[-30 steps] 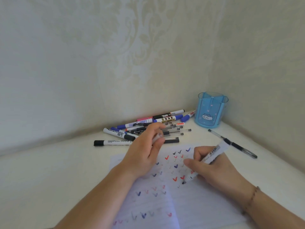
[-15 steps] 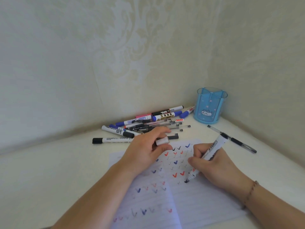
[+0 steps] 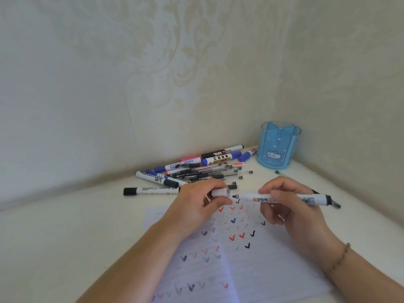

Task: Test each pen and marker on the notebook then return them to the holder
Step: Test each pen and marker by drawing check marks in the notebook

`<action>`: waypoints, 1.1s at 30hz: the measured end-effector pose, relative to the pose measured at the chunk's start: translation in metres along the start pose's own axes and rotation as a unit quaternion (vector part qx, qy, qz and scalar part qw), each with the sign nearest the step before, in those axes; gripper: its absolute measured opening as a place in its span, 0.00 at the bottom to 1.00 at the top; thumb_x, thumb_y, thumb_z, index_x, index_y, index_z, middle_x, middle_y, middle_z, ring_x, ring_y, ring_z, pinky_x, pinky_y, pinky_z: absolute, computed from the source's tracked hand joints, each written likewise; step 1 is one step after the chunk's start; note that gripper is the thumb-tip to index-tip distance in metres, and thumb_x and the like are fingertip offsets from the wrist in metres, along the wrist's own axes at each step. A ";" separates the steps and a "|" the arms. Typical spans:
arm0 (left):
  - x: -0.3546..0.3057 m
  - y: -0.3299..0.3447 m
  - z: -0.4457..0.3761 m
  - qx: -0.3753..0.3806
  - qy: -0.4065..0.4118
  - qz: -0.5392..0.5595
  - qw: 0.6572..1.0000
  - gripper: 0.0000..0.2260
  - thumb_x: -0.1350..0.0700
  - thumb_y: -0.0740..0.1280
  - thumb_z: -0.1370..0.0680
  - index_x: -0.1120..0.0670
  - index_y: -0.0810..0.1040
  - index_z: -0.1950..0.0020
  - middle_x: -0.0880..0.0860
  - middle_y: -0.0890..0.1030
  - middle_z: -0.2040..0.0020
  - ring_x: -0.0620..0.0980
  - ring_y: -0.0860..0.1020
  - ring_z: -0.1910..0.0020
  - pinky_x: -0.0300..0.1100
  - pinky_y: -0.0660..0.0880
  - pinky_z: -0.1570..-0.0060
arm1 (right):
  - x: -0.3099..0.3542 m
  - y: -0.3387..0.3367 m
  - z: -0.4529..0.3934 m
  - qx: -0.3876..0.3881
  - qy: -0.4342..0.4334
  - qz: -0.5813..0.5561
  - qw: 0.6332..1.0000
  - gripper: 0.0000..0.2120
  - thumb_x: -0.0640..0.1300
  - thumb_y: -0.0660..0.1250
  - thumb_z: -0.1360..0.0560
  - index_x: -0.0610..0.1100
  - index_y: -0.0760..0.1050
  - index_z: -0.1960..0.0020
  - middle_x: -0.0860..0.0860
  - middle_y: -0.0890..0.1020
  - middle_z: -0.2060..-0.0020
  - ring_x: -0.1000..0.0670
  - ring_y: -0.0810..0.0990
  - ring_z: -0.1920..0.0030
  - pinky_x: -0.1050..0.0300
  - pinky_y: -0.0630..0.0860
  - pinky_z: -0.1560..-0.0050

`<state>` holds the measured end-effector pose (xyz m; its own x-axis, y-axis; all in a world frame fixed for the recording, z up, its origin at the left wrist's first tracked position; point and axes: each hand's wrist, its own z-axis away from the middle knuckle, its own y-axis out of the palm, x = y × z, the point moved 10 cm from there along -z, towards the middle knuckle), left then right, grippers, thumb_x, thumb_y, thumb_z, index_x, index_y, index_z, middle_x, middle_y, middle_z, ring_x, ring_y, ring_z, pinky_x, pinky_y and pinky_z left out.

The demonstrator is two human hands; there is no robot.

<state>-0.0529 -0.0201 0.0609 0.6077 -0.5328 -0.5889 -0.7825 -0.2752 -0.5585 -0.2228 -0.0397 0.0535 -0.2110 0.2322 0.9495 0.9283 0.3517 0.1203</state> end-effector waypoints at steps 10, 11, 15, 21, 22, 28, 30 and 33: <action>-0.010 0.000 0.001 -0.015 0.052 0.003 0.999 0.13 0.48 0.71 0.26 0.54 0.80 0.46 0.44 0.79 0.57 0.36 0.75 0.60 0.26 0.69 0.59 | -0.001 -0.003 -0.004 -0.008 0.012 0.021 1.000 0.05 0.39 0.65 0.32 0.48 0.76 0.65 0.41 0.75 0.77 0.47 0.69 0.77 0.63 0.63 0.77; -0.012 0.000 0.001 -0.013 0.056 0.006 0.998 0.12 0.49 0.71 0.26 0.54 0.80 0.47 0.44 0.79 0.57 0.38 0.74 0.61 0.26 0.69 0.60 | -0.001 -0.003 -0.004 -0.006 0.014 0.022 1.000 0.04 0.40 0.66 0.33 0.48 0.76 0.65 0.41 0.76 0.77 0.46 0.69 0.77 0.62 0.63 0.77; -0.020 0.007 0.001 0.004 0.083 0.001 0.997 0.10 0.52 0.73 0.25 0.56 0.80 0.48 0.43 0.76 0.59 0.39 0.72 0.63 0.30 0.68 0.62 | -0.003 0.004 -0.003 0.020 0.016 0.057 0.998 0.01 0.43 0.71 0.33 0.47 0.79 0.63 0.40 0.81 0.72 0.45 0.73 0.75 0.62 0.65 0.75; -0.020 0.013 0.003 0.032 0.084 -0.006 0.996 0.11 0.49 0.69 0.23 0.56 0.81 0.46 0.45 0.78 0.60 0.37 0.72 0.62 0.30 0.69 0.61 | -0.003 0.007 -0.004 0.022 0.012 0.075 0.997 0.02 0.43 0.71 0.30 0.45 0.80 0.61 0.39 0.82 0.69 0.43 0.75 0.75 0.63 0.65 0.75; -0.020 0.014 0.003 0.036 0.084 -0.008 0.996 0.12 0.49 0.69 0.23 0.56 0.81 0.46 0.46 0.79 0.59 0.38 0.73 0.62 0.31 0.69 0.62 | -0.004 0.008 -0.004 0.022 0.012 0.075 0.997 0.03 0.43 0.70 0.31 0.44 0.80 0.61 0.39 0.82 0.69 0.42 0.75 0.75 0.63 0.66 0.75; -0.026 0.011 0.003 0.011 0.095 -0.004 0.995 0.10 0.52 0.69 0.22 0.58 0.81 0.48 0.45 0.76 0.61 0.37 0.71 0.64 0.29 0.67 0.62 | -0.002 0.013 -0.003 0.028 -0.004 0.045 0.999 0.05 0.41 0.67 0.29 0.38 0.78 0.57 0.37 0.81 0.69 0.39 0.78 0.74 0.58 0.66 0.75; -0.027 0.012 0.003 0.007 0.099 -0.006 0.995 0.10 0.53 0.69 0.22 0.58 0.81 0.48 0.47 0.77 0.62 0.39 0.71 0.64 0.31 0.68 0.63 | 0.000 0.015 -0.003 0.030 -0.014 0.054 0.998 0.07 0.40 0.67 0.29 0.36 0.76 0.55 0.38 0.82 0.69 0.40 0.80 0.73 0.58 0.69 0.75; -0.027 0.013 0.004 0.005 0.107 -0.002 0.994 0.09 0.54 0.68 0.22 0.59 0.81 0.48 0.47 0.77 0.62 0.40 0.72 0.65 0.31 0.68 0.64 | 0.002 0.016 -0.002 0.038 -0.029 0.065 0.997 0.04 0.41 0.67 0.28 0.40 0.78 0.57 0.38 0.83 0.68 0.41 0.81 0.71 0.59 0.71 0.73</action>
<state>-0.0787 -0.0056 0.0671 0.5668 -0.6904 -0.4496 -0.7787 -0.2706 -0.5661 -0.2075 -0.0348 0.0579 -0.1091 0.3320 0.9370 0.9237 0.3822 -0.0279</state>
